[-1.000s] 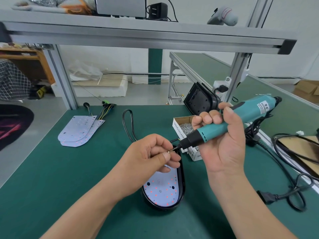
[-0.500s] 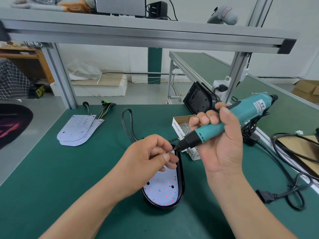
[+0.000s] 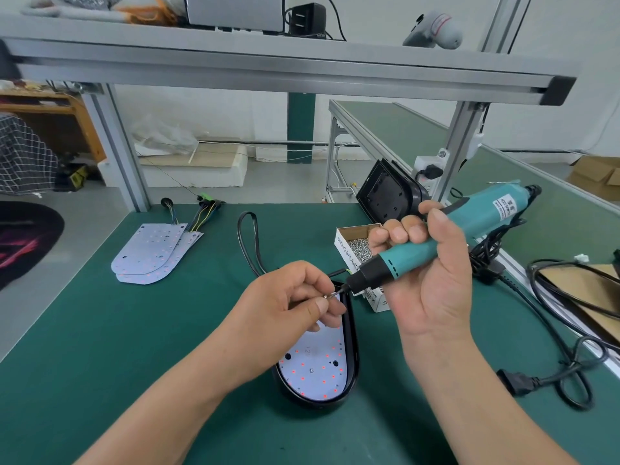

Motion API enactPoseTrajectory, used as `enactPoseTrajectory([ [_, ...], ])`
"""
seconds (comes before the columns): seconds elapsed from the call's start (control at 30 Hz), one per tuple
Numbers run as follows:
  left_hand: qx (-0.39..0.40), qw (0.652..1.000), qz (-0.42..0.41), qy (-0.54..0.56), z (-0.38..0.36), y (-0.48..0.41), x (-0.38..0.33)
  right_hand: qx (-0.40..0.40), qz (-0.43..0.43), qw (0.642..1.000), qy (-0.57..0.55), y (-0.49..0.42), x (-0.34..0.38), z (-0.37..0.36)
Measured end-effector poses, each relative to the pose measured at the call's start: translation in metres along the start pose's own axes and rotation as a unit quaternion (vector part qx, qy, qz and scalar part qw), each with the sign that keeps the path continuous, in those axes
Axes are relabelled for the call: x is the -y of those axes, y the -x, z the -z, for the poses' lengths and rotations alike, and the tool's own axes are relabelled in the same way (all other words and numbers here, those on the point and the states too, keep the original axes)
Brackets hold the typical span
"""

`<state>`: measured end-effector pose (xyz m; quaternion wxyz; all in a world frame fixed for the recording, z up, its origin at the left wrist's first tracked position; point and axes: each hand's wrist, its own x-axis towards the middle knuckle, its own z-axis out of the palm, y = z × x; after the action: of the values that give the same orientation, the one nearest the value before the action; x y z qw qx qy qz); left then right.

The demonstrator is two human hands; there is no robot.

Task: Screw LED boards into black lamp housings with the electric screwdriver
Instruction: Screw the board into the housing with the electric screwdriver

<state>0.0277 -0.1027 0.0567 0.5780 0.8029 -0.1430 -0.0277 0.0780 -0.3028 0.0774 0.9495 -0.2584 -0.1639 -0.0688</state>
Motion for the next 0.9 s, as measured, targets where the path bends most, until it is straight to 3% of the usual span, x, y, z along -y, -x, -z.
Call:
enactPoseTrajectory([
  [0.67, -0.017, 0.996, 0.009, -0.082, -0.003, 0.003, 0.000, 0.014, -0.004, 0.999, 0.045, -0.001, -0.006, 0.003],
  [0.9, -0.021, 0.993, -0.008, -0.112, -0.001, 0.007, -0.002, -0.026, -0.007, 0.999, 0.034, -0.001, -0.010, 0.004],
])
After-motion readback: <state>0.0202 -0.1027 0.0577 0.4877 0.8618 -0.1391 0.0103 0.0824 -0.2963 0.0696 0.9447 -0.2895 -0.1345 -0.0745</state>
